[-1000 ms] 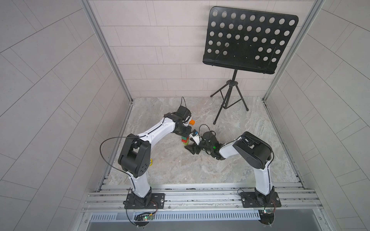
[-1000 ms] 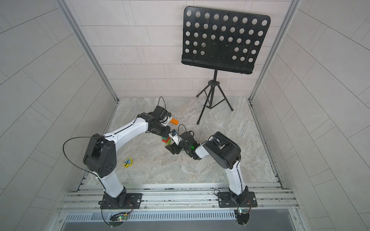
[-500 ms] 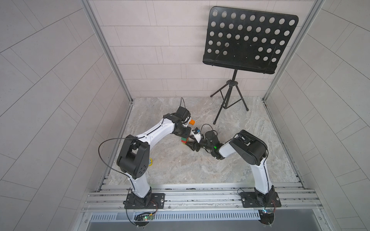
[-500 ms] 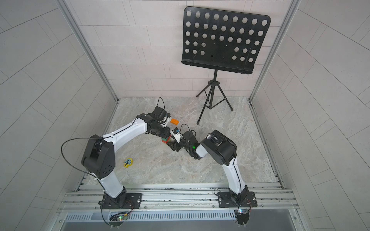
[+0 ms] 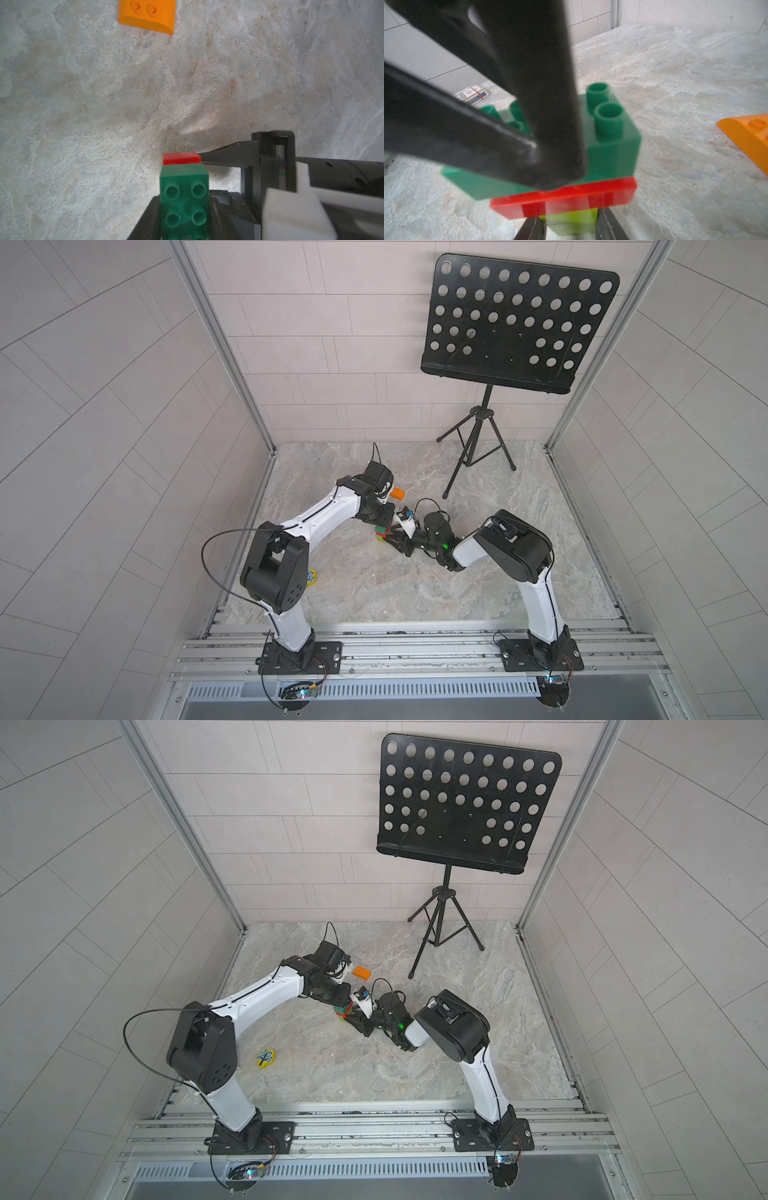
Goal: Assemble an ice cream with lego
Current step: Assemble the lego brick with the lego brick.
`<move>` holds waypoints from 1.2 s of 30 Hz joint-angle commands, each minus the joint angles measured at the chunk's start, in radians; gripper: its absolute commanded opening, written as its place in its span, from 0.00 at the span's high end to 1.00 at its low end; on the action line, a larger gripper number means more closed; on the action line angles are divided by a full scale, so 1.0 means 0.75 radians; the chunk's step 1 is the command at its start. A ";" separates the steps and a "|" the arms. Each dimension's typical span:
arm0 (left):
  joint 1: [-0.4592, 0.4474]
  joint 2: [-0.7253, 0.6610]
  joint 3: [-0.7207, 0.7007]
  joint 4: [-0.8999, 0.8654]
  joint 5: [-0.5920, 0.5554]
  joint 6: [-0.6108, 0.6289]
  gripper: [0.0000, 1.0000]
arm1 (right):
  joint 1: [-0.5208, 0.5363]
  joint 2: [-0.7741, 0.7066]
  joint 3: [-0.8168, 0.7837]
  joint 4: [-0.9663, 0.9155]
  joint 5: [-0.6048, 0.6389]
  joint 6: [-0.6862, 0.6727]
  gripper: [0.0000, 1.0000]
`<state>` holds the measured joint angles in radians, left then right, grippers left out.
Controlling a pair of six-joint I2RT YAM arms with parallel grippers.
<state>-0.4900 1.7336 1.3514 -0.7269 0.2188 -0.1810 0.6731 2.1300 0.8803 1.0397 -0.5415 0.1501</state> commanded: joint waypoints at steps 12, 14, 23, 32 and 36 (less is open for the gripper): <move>-0.008 -0.026 -0.010 -0.095 0.060 -0.009 1.00 | 0.019 -0.012 0.040 -0.130 0.011 -0.120 0.62; 0.006 -0.027 0.000 -0.091 0.068 -0.007 1.00 | 0.028 -0.024 0.043 -0.168 0.014 -0.157 0.62; 0.030 -0.025 0.004 -0.058 0.118 -0.023 1.00 | 0.058 -0.028 0.057 -0.237 0.018 -0.234 0.61; 0.031 -0.020 0.033 -0.006 0.112 -0.054 1.00 | 0.058 -0.020 0.046 -0.204 -0.003 -0.241 0.58; 0.032 -0.038 0.023 0.062 0.120 -0.080 1.00 | 0.057 -0.017 0.045 -0.193 -0.008 -0.242 0.57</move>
<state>-0.4629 1.7111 1.3369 -0.7929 0.2821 -0.2127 0.6868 2.1197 0.9234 0.9195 -0.5079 0.0151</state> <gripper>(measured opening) 0.369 0.429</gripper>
